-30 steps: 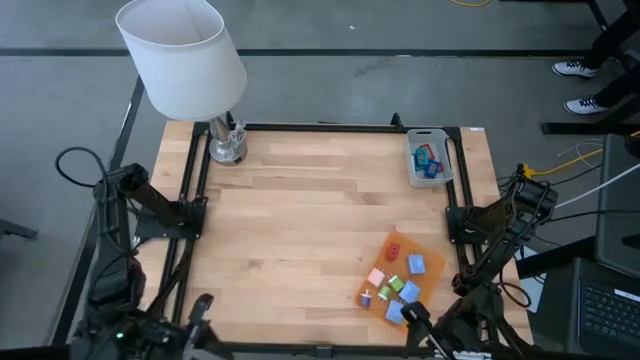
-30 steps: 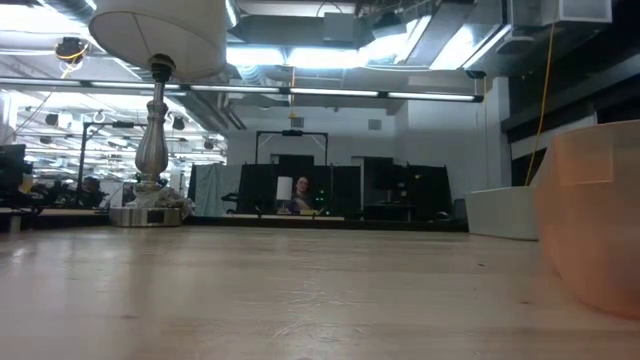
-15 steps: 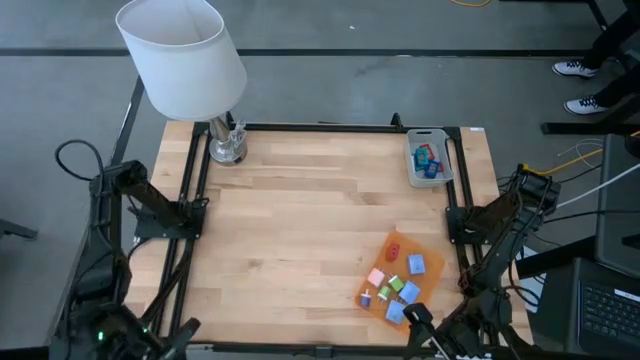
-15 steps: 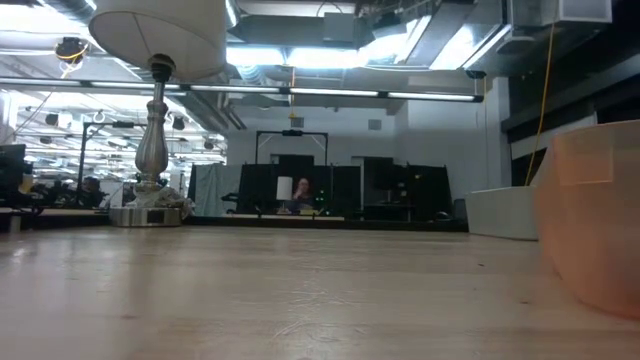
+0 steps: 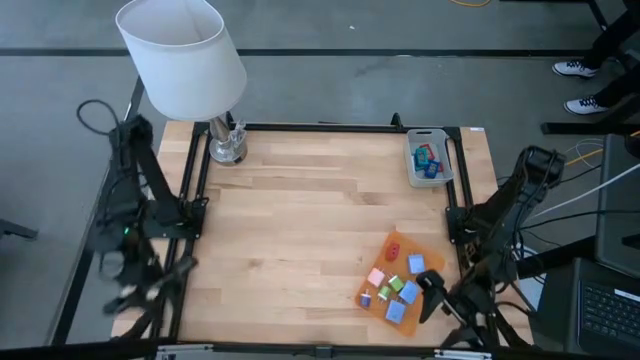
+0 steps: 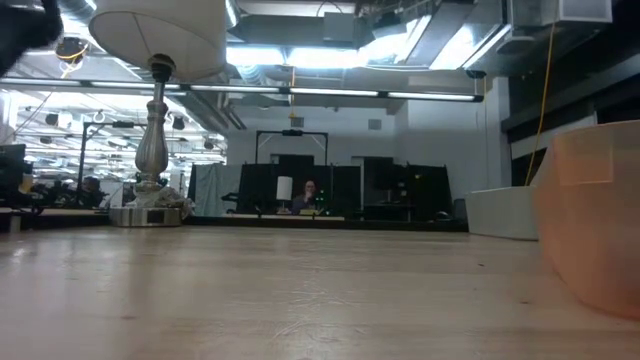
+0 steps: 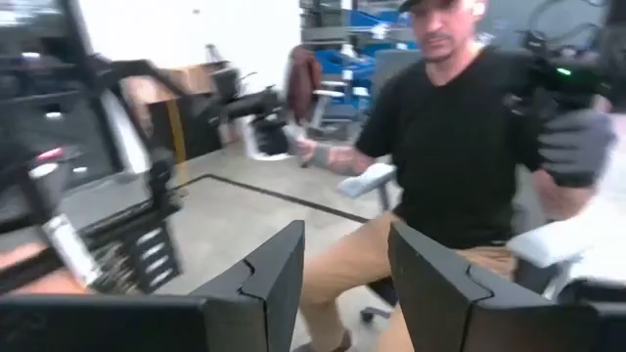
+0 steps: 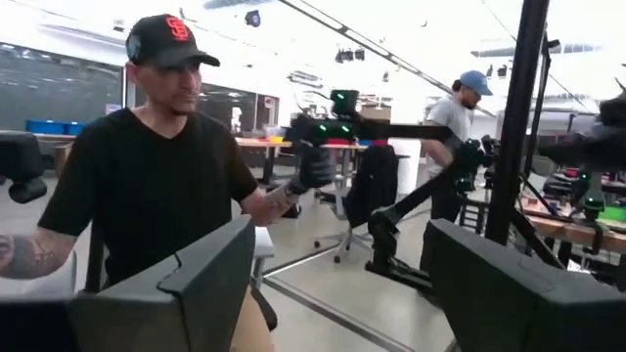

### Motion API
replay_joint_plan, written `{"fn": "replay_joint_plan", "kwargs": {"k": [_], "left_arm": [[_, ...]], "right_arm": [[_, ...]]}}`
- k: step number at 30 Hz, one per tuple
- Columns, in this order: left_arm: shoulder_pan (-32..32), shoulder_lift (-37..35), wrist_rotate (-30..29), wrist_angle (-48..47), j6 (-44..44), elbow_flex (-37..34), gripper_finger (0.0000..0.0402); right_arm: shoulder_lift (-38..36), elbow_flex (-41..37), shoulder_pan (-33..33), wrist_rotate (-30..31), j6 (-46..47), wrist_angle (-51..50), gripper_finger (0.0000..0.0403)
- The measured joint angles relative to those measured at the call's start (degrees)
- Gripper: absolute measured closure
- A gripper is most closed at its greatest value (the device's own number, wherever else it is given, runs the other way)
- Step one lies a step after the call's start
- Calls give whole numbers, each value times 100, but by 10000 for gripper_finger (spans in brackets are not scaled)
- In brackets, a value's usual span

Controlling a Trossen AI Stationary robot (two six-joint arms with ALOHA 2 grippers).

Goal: Pick & Place Office items
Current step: Return to Home Position

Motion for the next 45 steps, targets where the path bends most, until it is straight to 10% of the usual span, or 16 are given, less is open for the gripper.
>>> {"fn": "replay_joint_plan", "kwargs": {"k": [7,15,29,38,45], "left_arm": [[-103,-2320,-479,829,726,-2335,260],[-103,-3858,-537,770,985,-3464,260],[-97,-4483,-662,624,962,-4229,260],[-58,-5054,-335,173,1026,-4165,261],[120,-5053,1483,384,553,-4176,260]], "right_arm": [[-135,-485,55,505,163,156,112],[-127,-781,-139,319,19,784,112],[-192,-390,-2329,-2801,564,-99,112],[-1815,311,-2803,-2386,334,-2905,112],[-2706,636,-2564,-1264,102,-4344,112]]}}
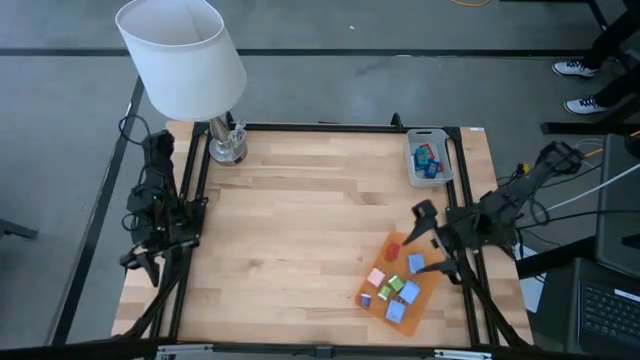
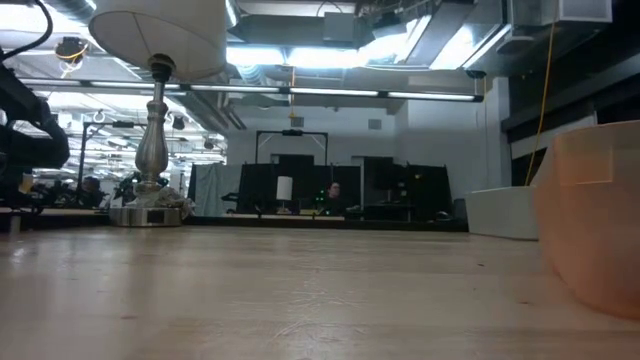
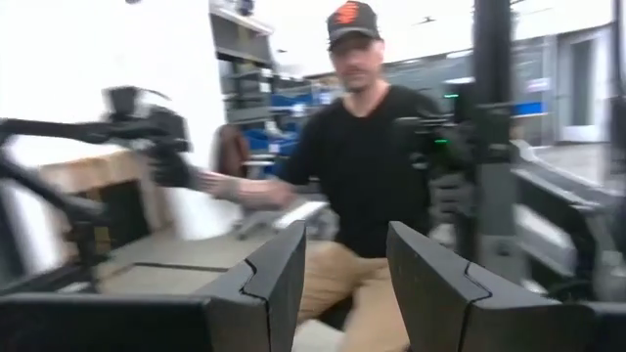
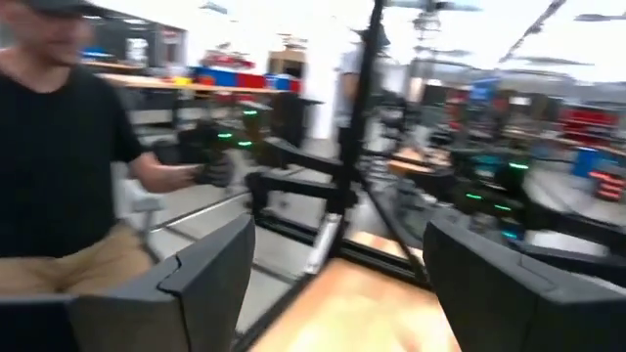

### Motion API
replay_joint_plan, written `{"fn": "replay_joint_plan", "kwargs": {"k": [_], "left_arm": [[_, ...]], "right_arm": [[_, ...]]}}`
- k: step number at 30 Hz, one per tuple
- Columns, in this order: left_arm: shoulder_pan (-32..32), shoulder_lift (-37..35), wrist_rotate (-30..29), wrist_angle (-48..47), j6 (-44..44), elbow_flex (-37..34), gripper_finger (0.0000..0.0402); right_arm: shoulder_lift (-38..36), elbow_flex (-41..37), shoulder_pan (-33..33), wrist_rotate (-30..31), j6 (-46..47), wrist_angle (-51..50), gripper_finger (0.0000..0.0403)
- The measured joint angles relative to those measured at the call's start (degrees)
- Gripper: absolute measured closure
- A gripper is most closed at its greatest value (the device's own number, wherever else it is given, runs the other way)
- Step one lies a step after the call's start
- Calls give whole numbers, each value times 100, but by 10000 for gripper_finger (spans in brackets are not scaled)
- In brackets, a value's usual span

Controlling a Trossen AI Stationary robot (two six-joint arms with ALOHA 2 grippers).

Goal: Pick & Place Office items
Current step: Return to Home Position

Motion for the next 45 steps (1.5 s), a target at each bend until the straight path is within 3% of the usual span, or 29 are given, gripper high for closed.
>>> {"fn": "replay_joint_plan", "kwargs": {"k": [3,8,12,16,21,29,33,39,45], "left_arm": [[106,0,327,-11,-162,-5,261],[342,0,322,-155,-205,-5,261],[520,0,428,-256,-205,-7,261],[673,0,742,-269,-205,-7,260],[838,0,802,-355,-199,-7,260],[1156,-4,770,-398,-222,-303,261],[1373,1,520,-163,-583,-748,261],[1543,161,459,-152,-714,-748,261],[1538,905,131,-221,-662,-748,260]], "right_arm": [[-408,-83,154,816,11,-346,112],[-1156,-255,444,2834,507,-1449,112],[-1844,-583,643,3210,439,-1692,112],[-3155,-1155,722,2938,352,-1715,112],[-4646,-2201,722,1922,513,-1804,112],[-4709,-3129,721,760,1077,-1586,112],[-4718,-3683,722,261,1089,-903,112],[-4698,-3675,719,-47,1190,-1113,112],[-4686,-3665,718,-621,931,-1415,112]]}}
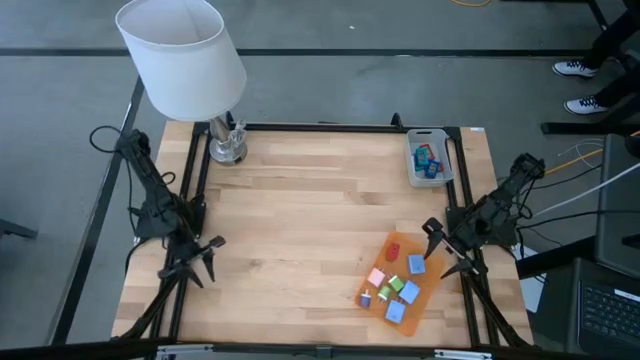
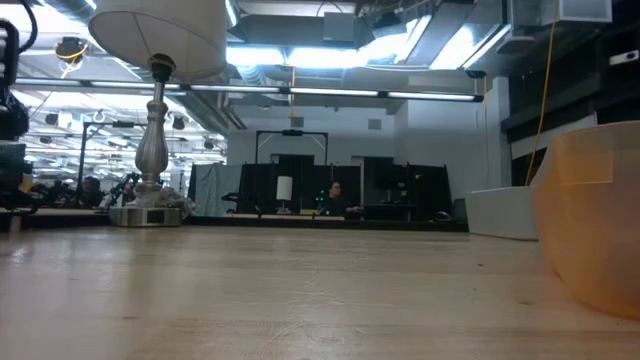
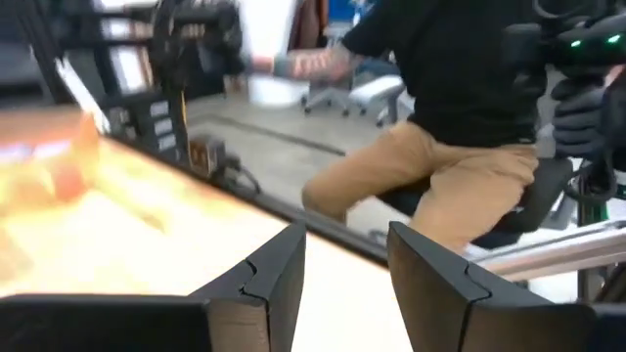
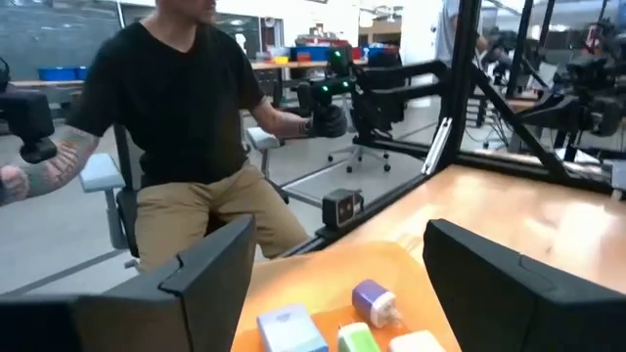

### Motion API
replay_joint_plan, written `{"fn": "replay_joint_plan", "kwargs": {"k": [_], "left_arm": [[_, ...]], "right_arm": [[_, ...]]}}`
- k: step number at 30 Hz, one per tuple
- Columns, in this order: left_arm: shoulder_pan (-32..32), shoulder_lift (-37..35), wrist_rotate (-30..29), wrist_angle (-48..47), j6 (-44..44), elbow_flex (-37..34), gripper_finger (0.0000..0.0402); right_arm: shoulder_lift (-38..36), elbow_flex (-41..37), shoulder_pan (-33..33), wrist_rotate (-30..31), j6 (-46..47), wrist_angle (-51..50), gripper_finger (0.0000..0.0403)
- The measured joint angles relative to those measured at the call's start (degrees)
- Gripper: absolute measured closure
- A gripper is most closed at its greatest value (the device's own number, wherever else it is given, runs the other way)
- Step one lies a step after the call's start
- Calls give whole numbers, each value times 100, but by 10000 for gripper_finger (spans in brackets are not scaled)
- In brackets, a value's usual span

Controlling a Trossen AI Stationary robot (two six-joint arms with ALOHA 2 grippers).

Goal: Pick & Place Office items
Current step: Return to Home Position

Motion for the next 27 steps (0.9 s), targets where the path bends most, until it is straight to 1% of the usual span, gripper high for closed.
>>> {"fn": "replay_joint_plan", "kwargs": {"k": [2,5,9,12,15,19,27], "left_arm": [[1,209,-17,-5,-212,0,260],[0,314,-7,8,-256,0,261],[2,299,5,50,100,-2,261],[2,299,-3,36,355,-2,260],[0,299,-159,26,512,-2,261],[2,301,-489,31,524,-2,260],[2,306,-537,37,512,-2,260]], "right_arm": [[60,1,0,2,8,4,112],[124,1,0,3,232,-3,112],[188,1,0,3,290,-3,112],[195,1,0,5,130,-3,112],[195,1,0,6,12,-3,112],[195,1,0,6,12,-3,112],[195,1,0,18,9,-3,112]]}}
